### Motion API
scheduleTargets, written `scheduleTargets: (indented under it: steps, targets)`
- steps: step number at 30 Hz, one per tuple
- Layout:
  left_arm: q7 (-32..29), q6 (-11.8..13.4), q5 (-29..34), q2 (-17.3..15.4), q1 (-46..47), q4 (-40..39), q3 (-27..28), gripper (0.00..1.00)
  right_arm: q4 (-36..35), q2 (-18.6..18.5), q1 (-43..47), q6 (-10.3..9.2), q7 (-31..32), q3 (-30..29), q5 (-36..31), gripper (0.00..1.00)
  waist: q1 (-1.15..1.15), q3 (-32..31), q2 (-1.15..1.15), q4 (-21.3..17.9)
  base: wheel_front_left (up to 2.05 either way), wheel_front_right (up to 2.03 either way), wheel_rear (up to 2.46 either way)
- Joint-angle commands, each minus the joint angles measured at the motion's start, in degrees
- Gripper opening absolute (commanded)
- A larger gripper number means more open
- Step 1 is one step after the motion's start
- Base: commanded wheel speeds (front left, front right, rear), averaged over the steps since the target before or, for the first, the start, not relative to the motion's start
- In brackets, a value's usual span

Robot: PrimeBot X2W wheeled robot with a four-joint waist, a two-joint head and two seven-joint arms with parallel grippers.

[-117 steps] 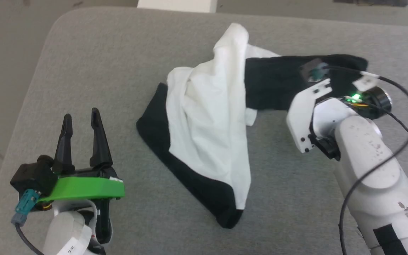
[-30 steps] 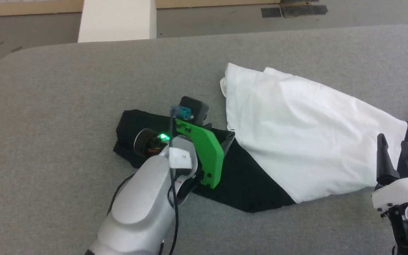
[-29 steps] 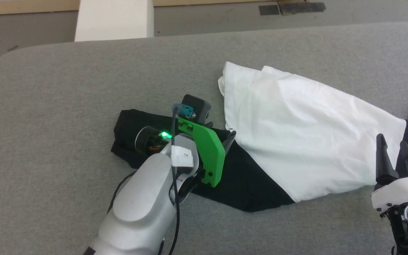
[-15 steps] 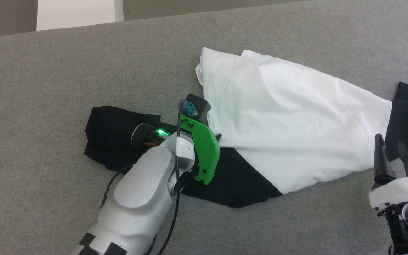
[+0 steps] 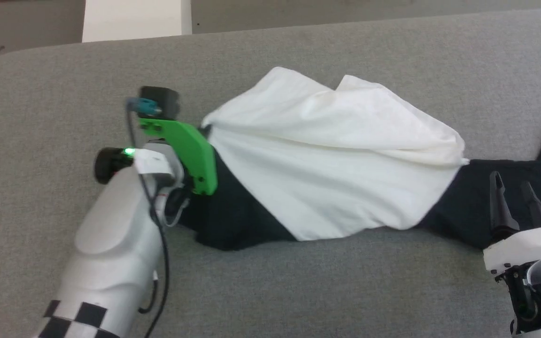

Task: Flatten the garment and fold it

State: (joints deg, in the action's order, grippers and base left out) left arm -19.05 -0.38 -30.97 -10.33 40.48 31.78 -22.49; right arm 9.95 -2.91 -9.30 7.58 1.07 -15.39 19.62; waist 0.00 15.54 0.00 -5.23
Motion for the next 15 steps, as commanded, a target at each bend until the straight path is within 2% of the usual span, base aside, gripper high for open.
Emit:
scheduleTargets:
  steps: [1,4,5,6,11,15]
  targets:
    - [0.61,1.08,-0.82,-1.19,0.84,-0.11,1.37,0.00,0.02,0.03,-0.74,-0.09,0.23,0.21,-0.34,1.00,0.00,-0.53,0.00,0.56,0.00,0.00,0.00]
    - [1.20,2.30,-2.09,-2.00,0.01,-0.19,3.34,0.00,0.01,0.03,-0.70,-0.09,0.36,0.31,-0.48,1.00,0.00,-0.86,0.00,0.96,0.00,0.00,0.00]
    - [1.25,2.51,-2.68,-1.93,-0.50,-0.13,3.81,0.11,0.02,0.03,-0.63,-0.09,0.39,0.28,-0.54,1.00,0.00,-1.05,0.00,1.15,0.00,0.00,0.00]
    - [1.20,2.48,-3.45,-1.63,-0.98,-0.21,4.21,1.00,0.04,0.03,-0.53,-0.09,0.47,0.26,-0.58,1.00,0.00,-1.20,0.00,1.34,0.00,0.00,0.00]
    - [2.79,2.04,-8.55,-0.13,-2.48,-2.87,8.18,1.00,-0.14,0.03,-0.47,-0.09,0.91,0.68,-0.91,1.00,0.00,-2.26,0.00,2.22,0.00,0.00,0.00]
    - [7.08,2.65,-10.36,-1.45,-4.50,-8.38,12.26,1.00,-0.85,0.03,-0.87,-0.09,1.57,1.39,-1.78,1.00,0.00,-3.54,0.00,3.10,0.00,0.00,0.00]
